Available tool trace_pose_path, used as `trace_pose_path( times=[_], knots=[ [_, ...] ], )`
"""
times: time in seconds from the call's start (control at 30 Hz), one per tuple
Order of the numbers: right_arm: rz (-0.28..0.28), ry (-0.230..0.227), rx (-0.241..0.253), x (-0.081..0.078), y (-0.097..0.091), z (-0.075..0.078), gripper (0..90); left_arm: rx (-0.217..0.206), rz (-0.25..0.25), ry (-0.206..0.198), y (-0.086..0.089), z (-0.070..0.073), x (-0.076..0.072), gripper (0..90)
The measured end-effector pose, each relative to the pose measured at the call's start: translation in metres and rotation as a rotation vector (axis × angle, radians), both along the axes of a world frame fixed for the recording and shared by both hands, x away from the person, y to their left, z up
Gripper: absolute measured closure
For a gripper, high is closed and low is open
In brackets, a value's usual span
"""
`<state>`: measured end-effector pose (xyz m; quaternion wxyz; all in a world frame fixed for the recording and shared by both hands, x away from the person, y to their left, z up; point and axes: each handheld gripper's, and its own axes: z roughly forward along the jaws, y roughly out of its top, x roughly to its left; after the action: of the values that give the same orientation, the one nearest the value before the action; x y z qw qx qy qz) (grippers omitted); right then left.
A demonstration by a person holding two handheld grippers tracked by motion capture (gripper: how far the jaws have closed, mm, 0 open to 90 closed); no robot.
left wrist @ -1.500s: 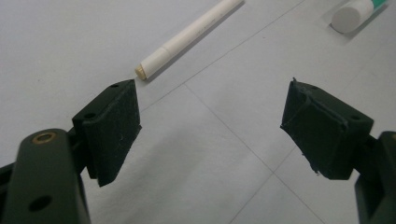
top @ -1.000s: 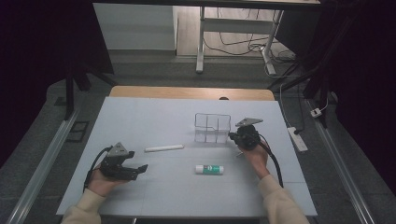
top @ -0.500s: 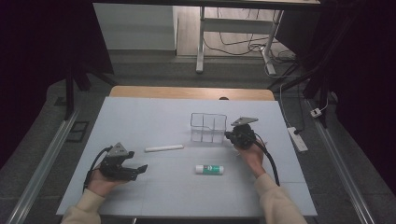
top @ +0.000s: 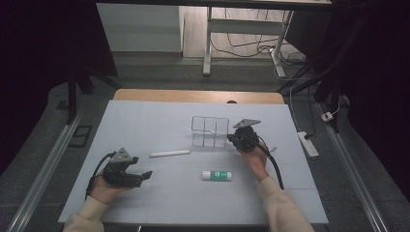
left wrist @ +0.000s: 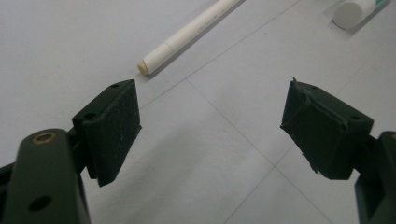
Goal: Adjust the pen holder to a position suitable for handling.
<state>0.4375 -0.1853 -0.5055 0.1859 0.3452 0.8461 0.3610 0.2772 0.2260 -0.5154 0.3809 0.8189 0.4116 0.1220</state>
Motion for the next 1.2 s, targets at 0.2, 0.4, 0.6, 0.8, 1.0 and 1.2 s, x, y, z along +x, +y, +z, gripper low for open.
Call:
trace_pose_path(
  times=[0.2, 0.4, 0.6, 0.8, 1.0, 1.2],
  knots=[
    [0.016, -0.003, -0.003, 0.003, 0.01, 0.001, 89.0, 0.003, 0.008, 0.003, 0.001, -0.001, -0.001, 19.8],
    [0.03, -0.003, 0.0, 0.005, 0.02, 0.001, 89.0, 0.004, 0.013, 0.003, 0.002, 0.0, -0.003, 19.8],
    [0.041, -0.009, -0.003, 0.006, 0.025, 0.001, 88.9, 0.004, 0.016, 0.005, 0.003, -0.001, -0.003, 19.8],
    [0.04, -0.003, -0.001, 0.008, 0.028, 0.0, 88.9, 0.006, 0.015, 0.007, 0.002, -0.001, -0.003, 19.8],
    [0.042, -0.006, 0.003, 0.009, 0.03, 0.0, 89.0, 0.009, 0.014, 0.008, 0.002, -0.002, -0.003, 19.8],
    [0.049, -0.005, 0.002, 0.009, 0.034, -0.001, 88.9, 0.011, 0.014, 0.01, 0.002, -0.002, -0.003, 19.7]
  ],
)
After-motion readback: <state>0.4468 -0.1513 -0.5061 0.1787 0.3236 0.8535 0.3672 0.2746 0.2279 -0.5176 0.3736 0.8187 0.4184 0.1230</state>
